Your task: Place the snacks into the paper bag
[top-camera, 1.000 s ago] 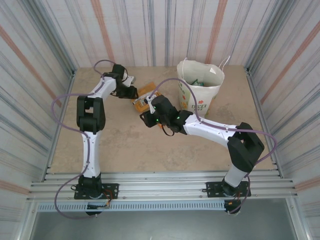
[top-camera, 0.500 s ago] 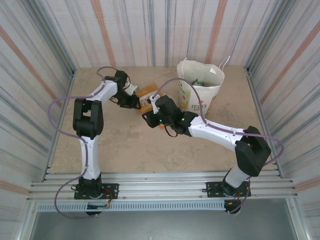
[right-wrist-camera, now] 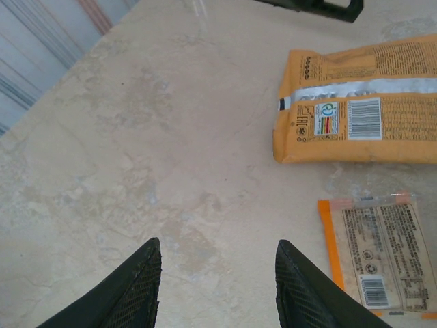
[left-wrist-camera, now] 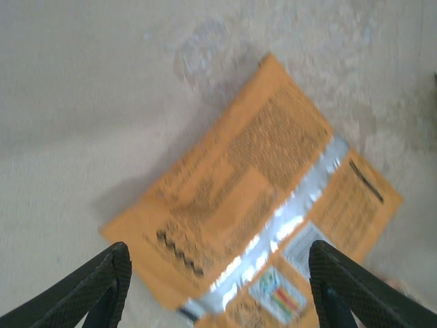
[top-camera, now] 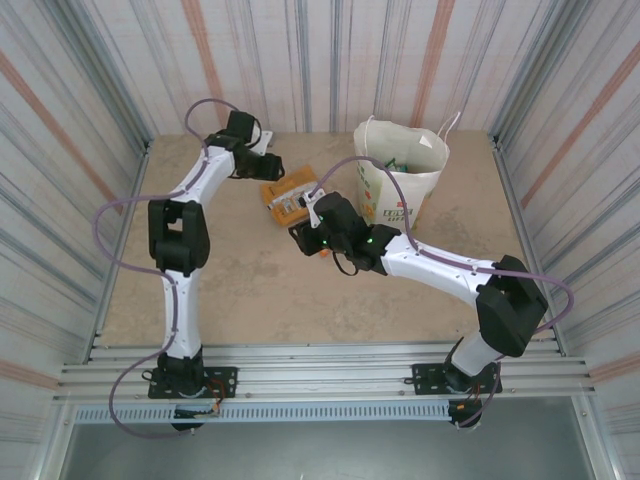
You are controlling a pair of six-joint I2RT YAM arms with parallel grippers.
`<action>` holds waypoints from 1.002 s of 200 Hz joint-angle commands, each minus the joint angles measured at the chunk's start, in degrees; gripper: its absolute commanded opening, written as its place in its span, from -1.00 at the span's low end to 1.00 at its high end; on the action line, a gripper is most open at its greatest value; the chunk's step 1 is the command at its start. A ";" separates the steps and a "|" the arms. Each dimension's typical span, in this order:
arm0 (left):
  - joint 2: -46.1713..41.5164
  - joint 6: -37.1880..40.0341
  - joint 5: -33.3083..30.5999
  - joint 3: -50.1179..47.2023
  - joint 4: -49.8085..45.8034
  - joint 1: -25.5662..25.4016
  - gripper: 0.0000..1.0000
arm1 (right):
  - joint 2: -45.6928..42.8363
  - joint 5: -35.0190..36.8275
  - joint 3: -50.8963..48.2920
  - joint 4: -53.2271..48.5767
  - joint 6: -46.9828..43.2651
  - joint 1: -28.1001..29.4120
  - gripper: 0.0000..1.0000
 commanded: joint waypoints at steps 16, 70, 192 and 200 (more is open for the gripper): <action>8.01 -5.37 -0.25 7.18 3.70 -0.05 0.44 | -2.68 1.43 -1.05 -1.29 -1.51 -0.46 -0.08; 11.31 -4.32 2.52 10.54 -1.90 -0.30 0.41 | -4.94 2.24 -3.14 -1.17 -1.49 -0.86 -0.08; 4.09 5.29 -6.29 -3.15 -8.95 -4.42 0.31 | -5.41 1.17 -3.55 -0.51 -1.40 -0.85 -0.08; 4.43 5.61 -7.46 -3.15 -9.47 -4.84 0.30 | -5.53 1.26 -3.64 -0.51 -1.40 -0.86 -0.08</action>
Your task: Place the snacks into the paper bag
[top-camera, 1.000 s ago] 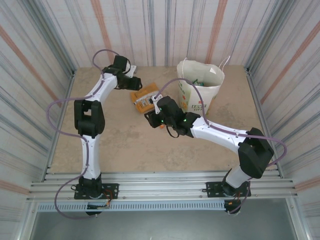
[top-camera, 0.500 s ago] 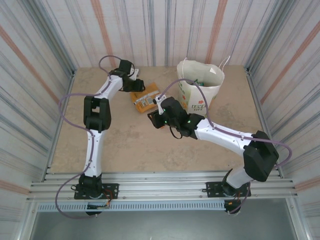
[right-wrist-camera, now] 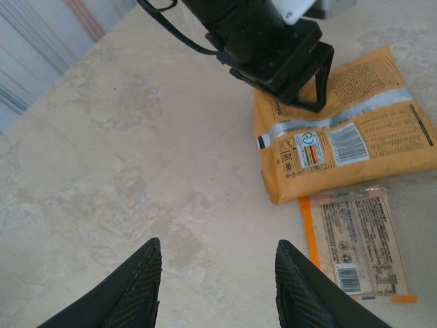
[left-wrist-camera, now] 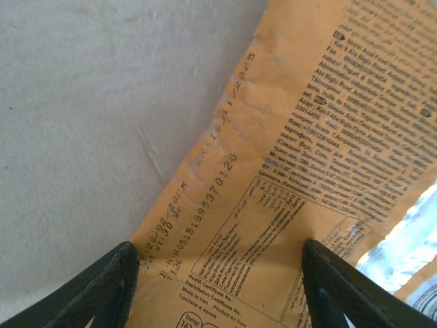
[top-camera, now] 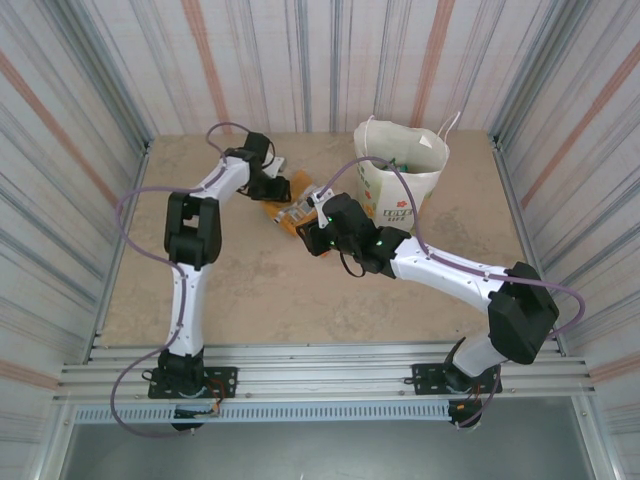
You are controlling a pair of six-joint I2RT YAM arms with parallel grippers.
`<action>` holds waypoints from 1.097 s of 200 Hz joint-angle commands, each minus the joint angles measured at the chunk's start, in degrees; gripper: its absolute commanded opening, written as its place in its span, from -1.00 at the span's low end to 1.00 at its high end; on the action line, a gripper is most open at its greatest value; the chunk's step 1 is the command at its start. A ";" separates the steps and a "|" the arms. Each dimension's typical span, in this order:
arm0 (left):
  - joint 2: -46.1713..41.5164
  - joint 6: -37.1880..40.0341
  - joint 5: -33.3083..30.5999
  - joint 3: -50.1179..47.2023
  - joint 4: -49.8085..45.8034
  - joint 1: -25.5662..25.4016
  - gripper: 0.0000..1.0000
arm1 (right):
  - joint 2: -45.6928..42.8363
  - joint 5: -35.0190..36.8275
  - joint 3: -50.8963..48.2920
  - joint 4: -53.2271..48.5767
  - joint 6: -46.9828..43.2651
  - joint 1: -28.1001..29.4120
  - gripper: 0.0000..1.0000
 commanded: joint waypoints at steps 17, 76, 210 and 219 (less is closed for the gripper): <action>-1.34 4.02 -7.38 -1.45 -5.71 -2.31 0.26 | -2.08 0.51 -1.16 -0.49 -0.74 -0.11 -0.08; -1.97 3.55 -13.04 -5.04 -7.57 -2.67 -0.10 | -3.25 1.53 -1.64 -0.75 -0.92 -0.12 -0.09; -24.82 -5.65 -2.56 -26.63 -5.42 -1.35 0.24 | -4.90 1.70 -1.94 -0.93 -1.18 -0.03 -0.09; -24.51 -5.70 -3.08 -25.80 -4.98 -0.89 0.27 | -4.93 1.70 -1.91 -0.97 -1.18 -0.03 -0.09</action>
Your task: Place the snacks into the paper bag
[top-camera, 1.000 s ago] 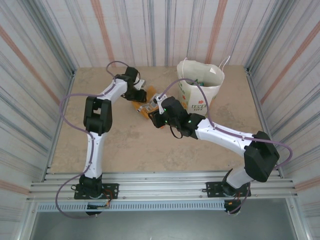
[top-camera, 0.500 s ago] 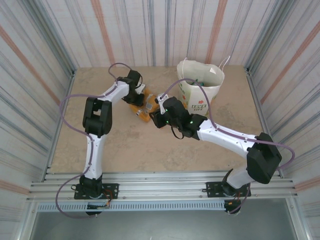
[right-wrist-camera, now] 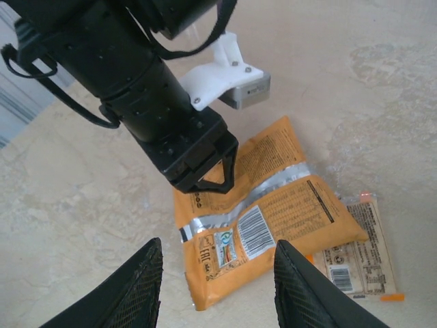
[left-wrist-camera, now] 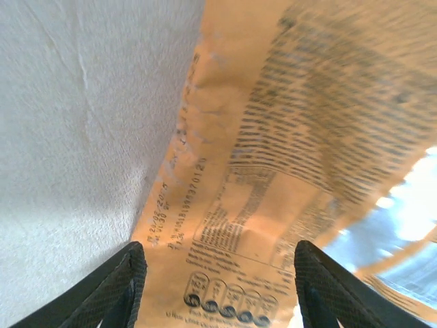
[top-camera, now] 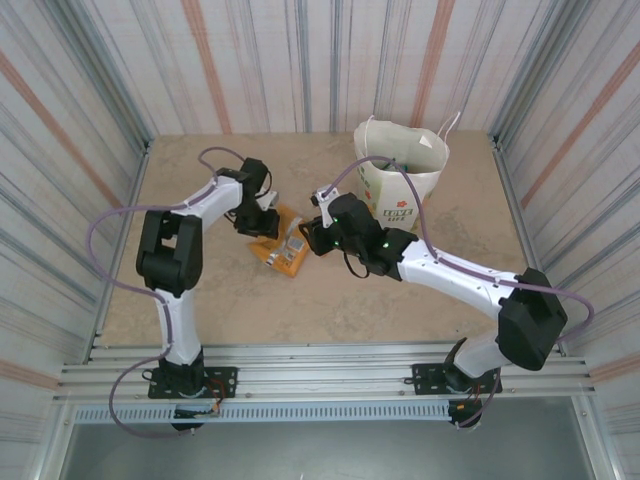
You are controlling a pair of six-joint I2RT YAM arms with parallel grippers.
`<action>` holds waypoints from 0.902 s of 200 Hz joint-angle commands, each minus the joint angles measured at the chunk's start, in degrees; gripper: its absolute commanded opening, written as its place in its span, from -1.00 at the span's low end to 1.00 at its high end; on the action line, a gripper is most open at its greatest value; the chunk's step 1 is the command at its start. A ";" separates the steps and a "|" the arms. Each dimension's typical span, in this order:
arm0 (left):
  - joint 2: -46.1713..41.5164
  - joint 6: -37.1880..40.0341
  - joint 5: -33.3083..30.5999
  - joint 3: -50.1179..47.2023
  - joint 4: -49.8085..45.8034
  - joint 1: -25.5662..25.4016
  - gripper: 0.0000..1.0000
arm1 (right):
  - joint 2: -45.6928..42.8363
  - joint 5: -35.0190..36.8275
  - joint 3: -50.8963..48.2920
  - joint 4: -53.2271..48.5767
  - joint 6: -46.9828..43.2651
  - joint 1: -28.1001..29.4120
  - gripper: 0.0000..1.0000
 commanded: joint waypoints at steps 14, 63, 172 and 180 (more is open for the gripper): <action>-1.36 -1.46 0.64 3.57 0.59 1.74 0.31 | -1.64 0.98 -0.81 -0.89 -0.86 0.06 -0.09; 4.95 1.63 1.91 10.46 0.10 1.81 0.36 | -2.03 1.42 -1.09 -0.97 -0.77 0.23 -0.09; 11.71 4.01 5.96 11.32 2.00 1.09 0.13 | -2.90 2.21 -2.15 -1.06 -0.53 0.23 -0.09; 11.78 3.91 6.27 10.93 2.22 1.01 0.08 | -2.97 2.35 -2.21 -0.98 -0.50 0.23 -0.09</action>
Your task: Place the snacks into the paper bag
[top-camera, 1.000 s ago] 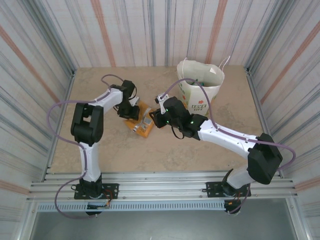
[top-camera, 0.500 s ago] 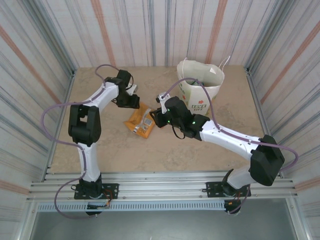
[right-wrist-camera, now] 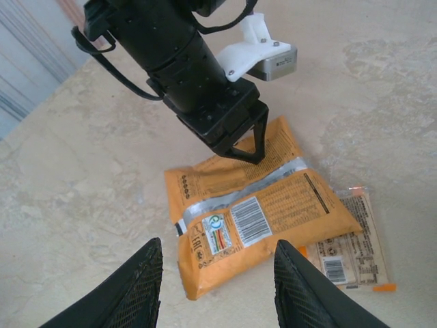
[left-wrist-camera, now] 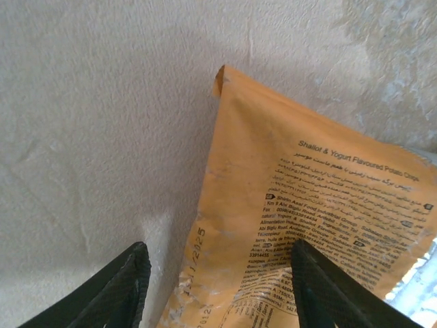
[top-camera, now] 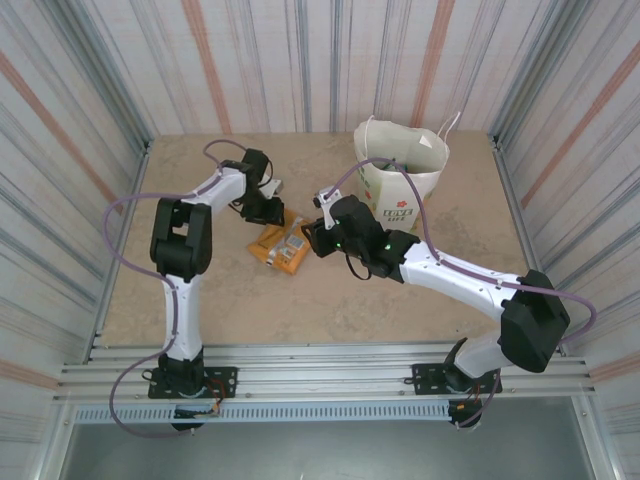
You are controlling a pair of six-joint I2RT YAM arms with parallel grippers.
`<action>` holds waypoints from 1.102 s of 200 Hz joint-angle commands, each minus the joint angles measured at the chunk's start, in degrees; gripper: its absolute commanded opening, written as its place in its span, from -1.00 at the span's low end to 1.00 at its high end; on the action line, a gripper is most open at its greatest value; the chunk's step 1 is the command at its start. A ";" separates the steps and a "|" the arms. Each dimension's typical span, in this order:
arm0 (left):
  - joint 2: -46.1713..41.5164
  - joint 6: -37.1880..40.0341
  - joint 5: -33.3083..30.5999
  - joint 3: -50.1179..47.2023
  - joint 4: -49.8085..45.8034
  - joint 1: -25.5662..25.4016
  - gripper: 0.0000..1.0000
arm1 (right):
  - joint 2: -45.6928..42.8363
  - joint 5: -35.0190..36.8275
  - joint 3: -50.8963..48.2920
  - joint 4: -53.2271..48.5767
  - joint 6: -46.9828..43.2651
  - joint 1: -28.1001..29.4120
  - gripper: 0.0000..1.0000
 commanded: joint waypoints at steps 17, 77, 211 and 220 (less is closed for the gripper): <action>0.86 0.95 1.56 -0.58 0.72 -0.67 -0.07 | -2.30 1.56 -0.78 -0.87 -0.53 0.23 -0.09; -4.29 1.25 0.48 -3.68 2.46 -0.76 -0.91 | -3.21 2.09 -1.33 -0.40 -0.50 0.15 -0.09; -32.86 2.44 12.10 -10.70 9.96 -0.30 -1.00 | -11.25 -3.57 -7.54 5.77 -2.25 -6.49 -0.02; -34.53 1.39 13.93 -10.85 11.38 -0.06 -1.00 | -12.25 -4.64 -8.61 6.91 -2.37 -7.29 0.00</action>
